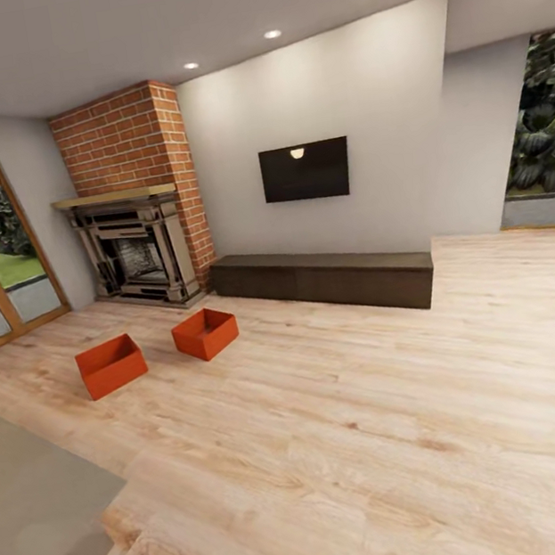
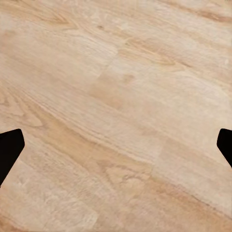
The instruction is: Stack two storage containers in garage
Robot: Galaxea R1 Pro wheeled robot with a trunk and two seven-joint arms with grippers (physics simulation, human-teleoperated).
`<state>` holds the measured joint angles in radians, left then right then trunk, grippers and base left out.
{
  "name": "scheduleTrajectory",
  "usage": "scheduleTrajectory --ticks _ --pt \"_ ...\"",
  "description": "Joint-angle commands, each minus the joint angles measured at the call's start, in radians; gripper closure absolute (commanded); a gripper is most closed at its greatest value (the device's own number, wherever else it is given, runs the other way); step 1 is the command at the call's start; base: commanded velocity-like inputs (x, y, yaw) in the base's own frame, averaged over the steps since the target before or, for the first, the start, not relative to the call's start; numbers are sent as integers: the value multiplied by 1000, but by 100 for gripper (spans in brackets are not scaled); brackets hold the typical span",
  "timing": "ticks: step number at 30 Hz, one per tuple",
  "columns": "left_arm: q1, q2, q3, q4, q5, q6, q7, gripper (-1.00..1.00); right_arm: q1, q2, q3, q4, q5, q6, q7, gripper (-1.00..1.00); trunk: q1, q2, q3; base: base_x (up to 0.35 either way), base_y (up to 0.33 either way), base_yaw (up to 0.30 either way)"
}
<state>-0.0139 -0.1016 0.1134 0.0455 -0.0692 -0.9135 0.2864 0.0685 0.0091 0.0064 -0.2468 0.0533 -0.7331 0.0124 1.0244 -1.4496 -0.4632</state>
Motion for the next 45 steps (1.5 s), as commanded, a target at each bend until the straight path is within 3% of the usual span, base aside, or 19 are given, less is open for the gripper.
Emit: scheduleTrajectory --ticks 1,12,21,45 --pt "-1 0 8 3 -7 -5 2 -100 0 0 -2 -2 5 -1 0 -100 1 0 -1 327 0 0" --pt "-2 -3 6 4 -16 -1 0 -100 0 0 -2 -2 5 0 0 -100 1 0 -1 297 -103 0" --pt "-1 2 6 -16 -11 84 -7 -100 0 0 -2 -2 5 0 0 -100 1 0 -1 310 -91 0" --pt "-1 3 6 -18 -9 87 -4 -100 0 0 -2 -2 5 1 0 -100 1 0 -1 322 -2 0"
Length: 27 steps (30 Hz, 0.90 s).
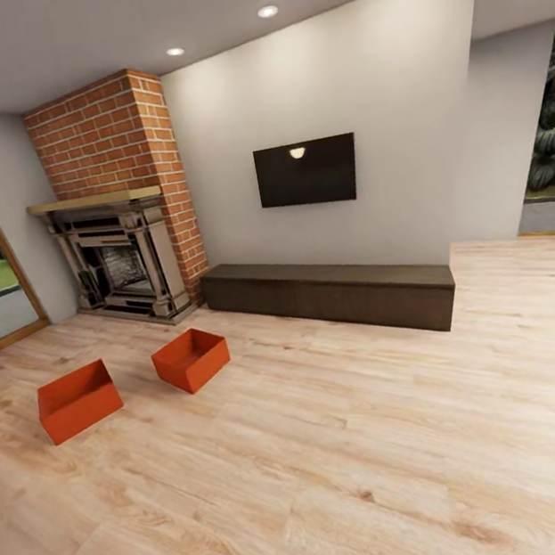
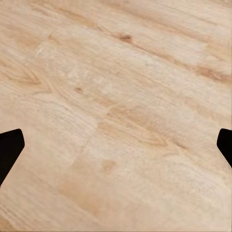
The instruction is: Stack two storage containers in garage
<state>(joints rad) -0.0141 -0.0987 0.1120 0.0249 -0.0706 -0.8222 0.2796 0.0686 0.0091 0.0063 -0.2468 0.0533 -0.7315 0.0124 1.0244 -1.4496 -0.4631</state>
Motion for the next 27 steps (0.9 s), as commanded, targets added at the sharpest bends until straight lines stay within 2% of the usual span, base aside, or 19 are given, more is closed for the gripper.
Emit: scheduleTrajectory --ticks 1,20,27 --pt "-1 -1 8 3 -8 -5 3 -100 0 0 -2 -2 5 0 0 -100 1 0 -1 322 0 0" --pt "-1 -1 8 3 -9 -5 4 -100 0 0 -1 -2 5 0 0 -100 1 0 -1 322 -24 3" --pt "-1 -2 8 3 -9 -5 6 -100 0 0 -1 -2 5 0 0 -100 1 0 -1 322 -136 179"
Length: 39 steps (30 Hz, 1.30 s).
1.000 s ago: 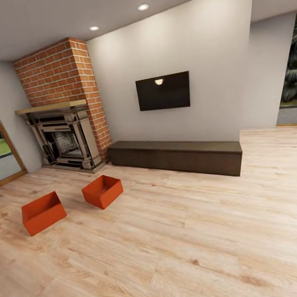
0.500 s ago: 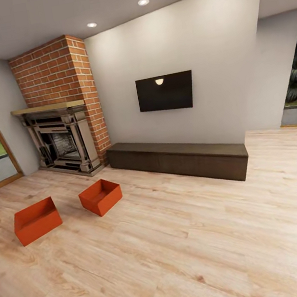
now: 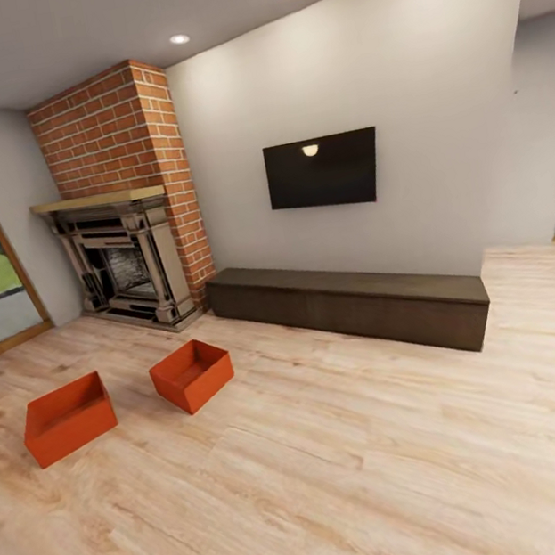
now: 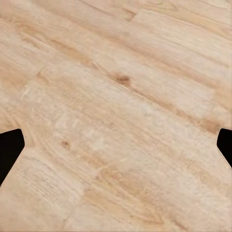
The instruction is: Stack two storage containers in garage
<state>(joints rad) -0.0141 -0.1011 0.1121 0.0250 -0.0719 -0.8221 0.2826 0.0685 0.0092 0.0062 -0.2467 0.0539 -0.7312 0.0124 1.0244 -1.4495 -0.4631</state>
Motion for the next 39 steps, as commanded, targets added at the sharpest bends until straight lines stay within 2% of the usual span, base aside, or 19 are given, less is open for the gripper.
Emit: scheduleTrajectory --ticks 1,39 --pt "-1 0 8 3 -8 -5 3 -100 1 0 -1 -2 4 -1 0 -100 1 0 -1 322 -161 239" --pt "-1 0 8 3 -6 -5 3 -100 1 0 -2 -2 4 -1 1 -100 1 0 -1 306 -194 247"
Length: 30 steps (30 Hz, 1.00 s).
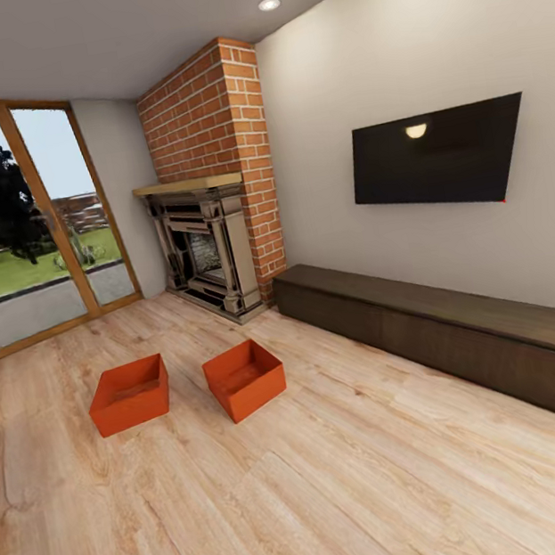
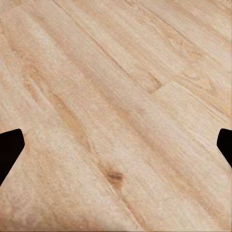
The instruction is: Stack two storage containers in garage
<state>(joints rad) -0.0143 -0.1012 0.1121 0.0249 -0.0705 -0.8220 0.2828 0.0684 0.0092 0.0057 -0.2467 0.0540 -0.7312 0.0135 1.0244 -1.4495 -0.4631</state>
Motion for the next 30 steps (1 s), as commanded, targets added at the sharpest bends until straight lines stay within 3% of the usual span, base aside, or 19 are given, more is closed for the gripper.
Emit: scheduleTrajectory --ticks 1,30 --pt "-1 1 8 3 -8 -4 3 -100 1 0 -1 -2 4 0 0 -100 1 0 -1 301 -200 248" --pt "-1 3 8 3 -8 -3 3 -100 1 0 -1 -2 5 1 -1 -100 1 0 -1 301 -195 248"
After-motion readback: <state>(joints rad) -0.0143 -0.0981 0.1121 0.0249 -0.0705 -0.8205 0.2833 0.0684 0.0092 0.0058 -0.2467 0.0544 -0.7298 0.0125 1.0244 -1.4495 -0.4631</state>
